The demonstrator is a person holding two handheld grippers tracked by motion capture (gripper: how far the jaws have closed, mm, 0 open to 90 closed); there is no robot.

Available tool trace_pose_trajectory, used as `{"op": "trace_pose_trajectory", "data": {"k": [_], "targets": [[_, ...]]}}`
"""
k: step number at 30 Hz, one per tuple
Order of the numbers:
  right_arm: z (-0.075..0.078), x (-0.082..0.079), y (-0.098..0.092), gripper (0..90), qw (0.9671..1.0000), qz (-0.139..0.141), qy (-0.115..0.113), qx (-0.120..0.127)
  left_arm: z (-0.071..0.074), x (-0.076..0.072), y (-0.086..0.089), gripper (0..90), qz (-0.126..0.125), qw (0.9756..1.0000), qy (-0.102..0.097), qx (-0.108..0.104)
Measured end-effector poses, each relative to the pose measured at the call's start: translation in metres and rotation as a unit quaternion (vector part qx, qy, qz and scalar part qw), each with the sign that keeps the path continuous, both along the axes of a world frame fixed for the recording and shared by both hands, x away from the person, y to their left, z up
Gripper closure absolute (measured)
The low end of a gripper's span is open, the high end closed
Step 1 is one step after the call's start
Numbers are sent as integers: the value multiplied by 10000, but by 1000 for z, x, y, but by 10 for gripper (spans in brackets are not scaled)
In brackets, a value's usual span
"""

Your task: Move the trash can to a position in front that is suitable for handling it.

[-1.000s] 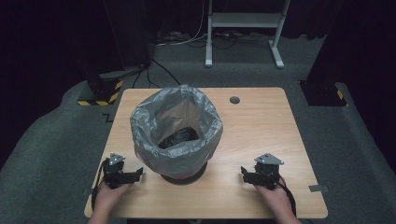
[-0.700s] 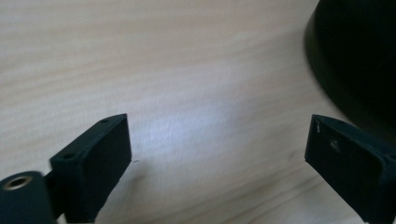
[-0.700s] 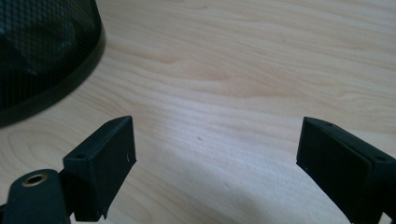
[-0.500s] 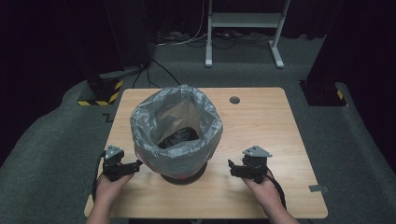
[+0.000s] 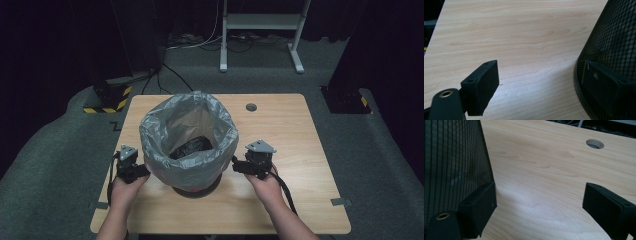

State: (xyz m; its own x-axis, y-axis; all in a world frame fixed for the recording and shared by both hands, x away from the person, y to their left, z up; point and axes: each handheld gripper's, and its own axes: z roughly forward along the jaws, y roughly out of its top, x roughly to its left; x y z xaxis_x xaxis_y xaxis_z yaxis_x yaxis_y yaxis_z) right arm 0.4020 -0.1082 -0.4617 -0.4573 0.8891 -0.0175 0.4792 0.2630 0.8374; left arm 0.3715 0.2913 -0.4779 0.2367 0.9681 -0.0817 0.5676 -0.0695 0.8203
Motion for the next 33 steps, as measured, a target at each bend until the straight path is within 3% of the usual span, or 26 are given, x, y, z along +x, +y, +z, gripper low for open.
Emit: {"op": "trace_pose_trajectory", "data": {"k": [7, 11, 15, 26, 30, 33], "targets": [[1, 4, 15, 115, 9996, -240, -154, 53, 3, 1, -7, 89, -233, 9996, -66, 139], [1, 1, 19, 114, 9992, -104, -396, 16, 4, 0, -10, 139, -278, 9994, -79, 201], [0, 2, 22, 136, 9994, -149, -221, -213, 5, -1, -14, 148, -365, 9990, -97, 243], [1, -5, 14, 210, 9990, -220, -284, -279, 8, -4, -32, 217, -442, 9981, -131, 406], [2, -8, 3, 209, 9989, -248, -277, -300, 11, -5, -46, 227, -505, 9969, -130, 582], [2, -9, -9, 204, 9988, -281, -264, -305, 11, -4, -57, 231, -512, 9969, -100, 583]]}}
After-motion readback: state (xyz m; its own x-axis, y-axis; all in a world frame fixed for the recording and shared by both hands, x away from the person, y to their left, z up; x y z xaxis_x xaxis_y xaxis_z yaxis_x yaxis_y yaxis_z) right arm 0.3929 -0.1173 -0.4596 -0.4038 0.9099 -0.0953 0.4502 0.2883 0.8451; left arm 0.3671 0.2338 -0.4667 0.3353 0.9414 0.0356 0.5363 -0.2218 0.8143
